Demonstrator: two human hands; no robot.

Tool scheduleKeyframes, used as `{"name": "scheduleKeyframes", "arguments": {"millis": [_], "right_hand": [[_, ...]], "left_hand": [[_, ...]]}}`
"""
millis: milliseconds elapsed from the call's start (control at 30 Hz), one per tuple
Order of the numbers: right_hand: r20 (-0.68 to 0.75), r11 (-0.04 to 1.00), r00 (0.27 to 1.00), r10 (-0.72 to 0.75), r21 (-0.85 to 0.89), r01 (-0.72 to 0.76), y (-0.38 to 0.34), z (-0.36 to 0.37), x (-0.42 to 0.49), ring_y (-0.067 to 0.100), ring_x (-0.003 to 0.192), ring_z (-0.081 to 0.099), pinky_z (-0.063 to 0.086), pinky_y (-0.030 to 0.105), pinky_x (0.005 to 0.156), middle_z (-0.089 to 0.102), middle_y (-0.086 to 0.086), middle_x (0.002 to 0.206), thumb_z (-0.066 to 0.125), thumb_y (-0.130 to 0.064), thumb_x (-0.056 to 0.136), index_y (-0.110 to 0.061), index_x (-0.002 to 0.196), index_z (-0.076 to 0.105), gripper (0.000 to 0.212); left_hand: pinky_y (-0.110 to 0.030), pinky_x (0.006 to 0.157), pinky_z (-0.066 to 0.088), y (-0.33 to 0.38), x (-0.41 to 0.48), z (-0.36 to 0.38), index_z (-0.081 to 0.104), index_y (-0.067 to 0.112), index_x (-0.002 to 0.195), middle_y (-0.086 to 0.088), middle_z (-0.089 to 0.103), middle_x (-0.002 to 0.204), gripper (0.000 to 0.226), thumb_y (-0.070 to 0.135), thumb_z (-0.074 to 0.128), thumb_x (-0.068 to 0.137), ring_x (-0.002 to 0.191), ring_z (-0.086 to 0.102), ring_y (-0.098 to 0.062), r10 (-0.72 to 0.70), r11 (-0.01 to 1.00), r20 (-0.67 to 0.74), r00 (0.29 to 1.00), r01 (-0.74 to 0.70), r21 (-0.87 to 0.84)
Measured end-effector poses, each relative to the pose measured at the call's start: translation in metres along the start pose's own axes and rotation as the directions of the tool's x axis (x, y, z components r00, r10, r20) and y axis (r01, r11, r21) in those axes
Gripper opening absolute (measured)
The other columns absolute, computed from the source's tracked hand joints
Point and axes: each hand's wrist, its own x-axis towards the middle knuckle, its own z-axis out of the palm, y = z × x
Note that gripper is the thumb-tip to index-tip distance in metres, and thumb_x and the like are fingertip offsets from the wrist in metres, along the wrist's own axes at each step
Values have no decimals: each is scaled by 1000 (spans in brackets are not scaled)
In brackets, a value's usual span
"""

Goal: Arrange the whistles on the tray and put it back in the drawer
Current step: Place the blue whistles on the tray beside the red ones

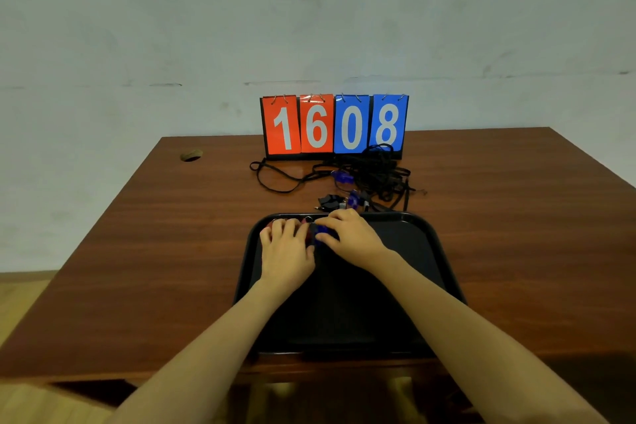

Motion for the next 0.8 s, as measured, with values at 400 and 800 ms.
{"name": "scheduleKeyframes", "arguments": {"millis": [400, 800], "right_hand": [[88, 998, 996, 30, -48, -26, -2, -2, 1, 23, 130, 38, 32, 37, 107, 48, 3, 137, 53, -42, 93, -27, 140, 44, 50], [-167, 999, 985, 42, 19, -39, 12, -15, 0, 20, 117, 46, 38, 35, 101, 54, 2, 123, 48, -32, 96, -21, 132, 53, 38]], "left_hand": [[-41, 101, 20, -4, 5, -3, 44, 23, 138, 2, 45, 143, 40, 23, 39, 99, 130, 34, -26, 61, 998, 1, 998, -61, 28], [-37, 99, 24, -3, 6, -5, 47, 21, 133, 1, 47, 135, 46, 19, 44, 87, 125, 38, -22, 112, 992, -74, 991, -116, -47]]}}
